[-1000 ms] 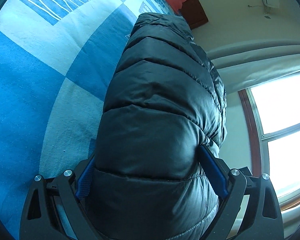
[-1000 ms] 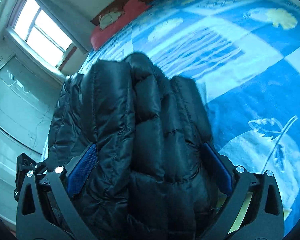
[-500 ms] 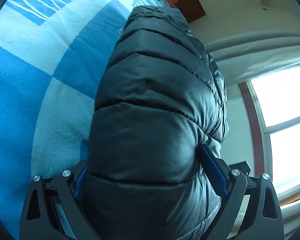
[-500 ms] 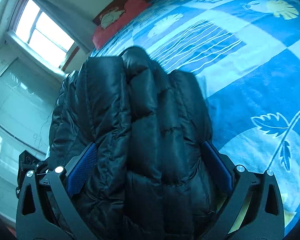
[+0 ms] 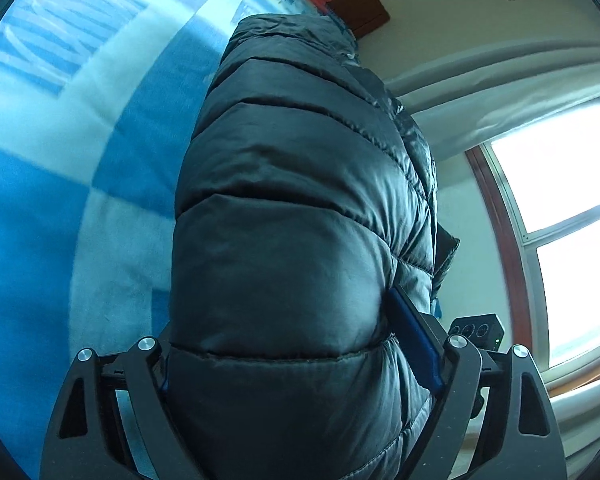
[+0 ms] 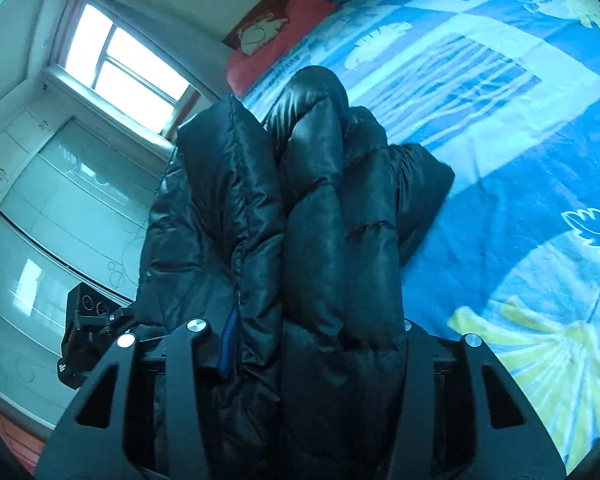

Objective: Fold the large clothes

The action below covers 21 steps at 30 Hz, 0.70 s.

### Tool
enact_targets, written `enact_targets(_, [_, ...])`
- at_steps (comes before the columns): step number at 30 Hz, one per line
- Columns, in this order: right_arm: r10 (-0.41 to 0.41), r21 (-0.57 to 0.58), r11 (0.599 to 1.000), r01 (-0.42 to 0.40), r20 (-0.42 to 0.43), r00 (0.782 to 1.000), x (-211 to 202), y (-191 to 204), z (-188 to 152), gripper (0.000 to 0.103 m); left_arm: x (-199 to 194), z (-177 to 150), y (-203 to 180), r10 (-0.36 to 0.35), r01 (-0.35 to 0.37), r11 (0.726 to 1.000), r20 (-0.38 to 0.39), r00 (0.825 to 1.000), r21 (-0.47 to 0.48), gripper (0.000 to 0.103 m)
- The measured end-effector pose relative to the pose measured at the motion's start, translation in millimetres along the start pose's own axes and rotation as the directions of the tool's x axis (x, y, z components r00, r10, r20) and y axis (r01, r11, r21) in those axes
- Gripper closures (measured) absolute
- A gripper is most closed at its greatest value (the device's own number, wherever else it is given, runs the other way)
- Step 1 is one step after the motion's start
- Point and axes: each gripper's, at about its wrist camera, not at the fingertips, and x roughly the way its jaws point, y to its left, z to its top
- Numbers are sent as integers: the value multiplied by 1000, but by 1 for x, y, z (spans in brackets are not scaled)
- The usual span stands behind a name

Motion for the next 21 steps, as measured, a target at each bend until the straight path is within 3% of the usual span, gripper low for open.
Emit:
enact_targets(12, [145,-45,988,-145,-8,989,73,61,46,61,-52,62,-1,56,-68,994,135,989,80,20])
enact_targets(21, [144,-15,989,-145,-69,987,138,71,58,61,-47,106,43,125,-131,991,140,982,37,20])
